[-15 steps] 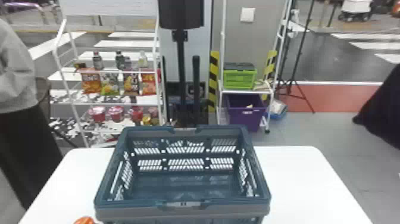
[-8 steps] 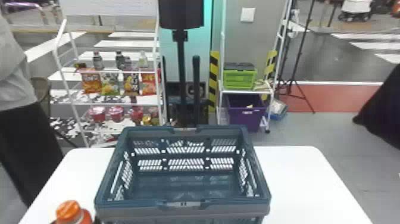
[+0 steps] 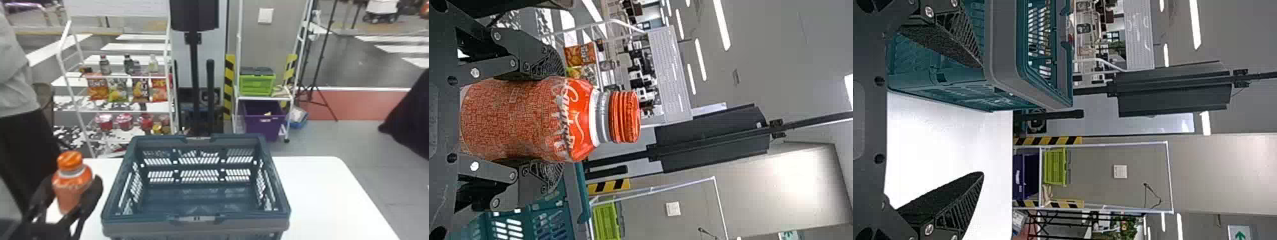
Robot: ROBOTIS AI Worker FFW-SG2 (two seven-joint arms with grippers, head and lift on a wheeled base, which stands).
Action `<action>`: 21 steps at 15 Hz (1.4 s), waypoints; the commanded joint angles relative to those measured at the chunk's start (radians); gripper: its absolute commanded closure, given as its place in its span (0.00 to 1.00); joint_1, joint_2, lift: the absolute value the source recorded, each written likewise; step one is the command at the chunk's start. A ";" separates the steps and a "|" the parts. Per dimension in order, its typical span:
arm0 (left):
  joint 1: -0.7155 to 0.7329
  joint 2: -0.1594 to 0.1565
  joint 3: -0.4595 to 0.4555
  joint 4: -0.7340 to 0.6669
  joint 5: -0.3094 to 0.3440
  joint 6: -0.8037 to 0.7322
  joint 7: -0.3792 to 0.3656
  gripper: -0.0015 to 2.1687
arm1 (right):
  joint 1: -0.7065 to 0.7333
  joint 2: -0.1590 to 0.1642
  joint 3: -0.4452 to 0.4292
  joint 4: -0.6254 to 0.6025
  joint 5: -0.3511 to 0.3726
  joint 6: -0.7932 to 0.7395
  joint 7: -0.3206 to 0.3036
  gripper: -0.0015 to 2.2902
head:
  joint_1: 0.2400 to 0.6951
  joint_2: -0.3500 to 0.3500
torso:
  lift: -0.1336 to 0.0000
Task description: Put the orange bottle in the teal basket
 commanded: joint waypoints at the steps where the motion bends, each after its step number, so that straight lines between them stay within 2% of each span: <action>1: -0.106 0.011 -0.037 -0.007 -0.059 0.098 -0.049 0.95 | -0.001 0.001 -0.002 -0.001 0.008 -0.003 0.000 0.05 | 0.57 0.50 | 1.00; 3: -0.209 0.041 -0.088 0.017 -0.125 0.175 -0.109 0.95 | 0.001 0.001 -0.002 -0.001 0.020 -0.003 0.000 0.05 | 0.57 0.50 | 1.00; 6: -0.397 0.074 -0.186 0.149 -0.167 0.249 -0.223 0.95 | 0.004 0.001 -0.002 0.000 0.039 0.000 0.000 0.05 | 0.57 0.50 | 1.00; 9: -0.595 0.077 -0.269 0.379 -0.204 0.289 -0.353 0.95 | 0.016 0.001 -0.017 -0.001 0.042 -0.003 0.000 0.05 | 0.57 0.50 | 1.00; 10: -0.663 0.077 -0.291 0.470 -0.227 0.298 -0.421 0.95 | 0.022 0.001 -0.023 -0.001 0.042 -0.003 0.000 0.05 | 0.57 0.50 | 1.00; 12: -0.767 0.078 -0.327 0.626 -0.313 0.313 -0.554 0.95 | 0.033 0.001 -0.030 -0.001 0.039 -0.006 0.000 0.05 | 0.57 0.50 | 1.00; 13: -0.807 0.078 -0.337 0.694 -0.336 0.313 -0.608 0.95 | 0.036 0.001 -0.031 -0.001 0.039 -0.009 0.000 0.05 | 0.57 0.50 | 1.00; 15: -0.879 0.071 -0.361 0.830 -0.391 0.313 -0.712 0.95 | 0.045 0.001 -0.034 -0.001 0.037 -0.012 0.000 0.05 | 0.57 0.50 | 1.00; 16: -0.911 0.049 -0.360 0.895 -0.449 0.310 -0.778 0.95 | 0.050 0.001 -0.034 -0.003 0.037 -0.015 0.000 0.05 | 0.57 0.50 | 1.00; 19: -0.980 0.017 -0.352 1.030 -0.555 0.310 -0.885 0.95 | 0.062 0.001 -0.034 -0.008 0.037 -0.024 0.000 0.05 | 0.57 0.50 | 1.00; 21: -1.008 0.006 -0.357 1.087 -0.615 0.313 -0.921 0.95 | 0.073 0.001 -0.033 -0.012 0.036 -0.037 0.000 0.05 | 0.57 0.50 | 1.00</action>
